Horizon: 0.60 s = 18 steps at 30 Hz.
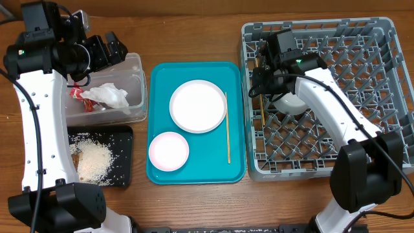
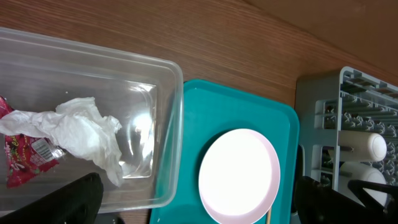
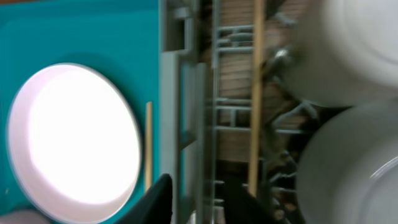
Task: Sort waste into correct bins and load items into the dishwasher
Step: 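Carry the chopstick into the rack and release it, then reach right gripper back to the teal tray and grasp the second chopstick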
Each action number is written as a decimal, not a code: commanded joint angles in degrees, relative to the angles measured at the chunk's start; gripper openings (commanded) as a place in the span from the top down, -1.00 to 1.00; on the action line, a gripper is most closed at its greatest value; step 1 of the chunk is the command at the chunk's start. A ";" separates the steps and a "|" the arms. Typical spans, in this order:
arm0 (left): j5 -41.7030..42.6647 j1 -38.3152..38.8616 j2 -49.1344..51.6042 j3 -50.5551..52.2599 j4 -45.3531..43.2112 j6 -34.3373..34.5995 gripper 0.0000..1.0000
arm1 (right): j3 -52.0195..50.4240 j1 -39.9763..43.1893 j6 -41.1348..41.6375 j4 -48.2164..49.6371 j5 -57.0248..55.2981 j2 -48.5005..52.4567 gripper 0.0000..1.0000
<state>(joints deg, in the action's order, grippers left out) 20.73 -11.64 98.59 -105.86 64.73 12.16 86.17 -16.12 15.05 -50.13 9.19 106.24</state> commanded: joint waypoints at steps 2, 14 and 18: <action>-0.37 0.04 0.13 -1.03 -0.22 1.16 -1.00 | -0.35 0.07 9.97 0.28 13.53 -2.08 -0.22; -0.37 0.04 0.13 -1.01 -0.22 1.16 -1.00 | -0.42 -11.08 19.56 -2.12 9.46 -2.08 -0.66; -0.37 0.04 0.13 -1.03 -0.22 1.16 -1.00 | -0.66 -18.64 25.86 -2.84 -4.20 -2.08 -1.00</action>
<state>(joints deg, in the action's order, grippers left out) 20.73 -11.64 98.61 -105.86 64.73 12.16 86.02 -30.57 34.94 -52.77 16.78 106.24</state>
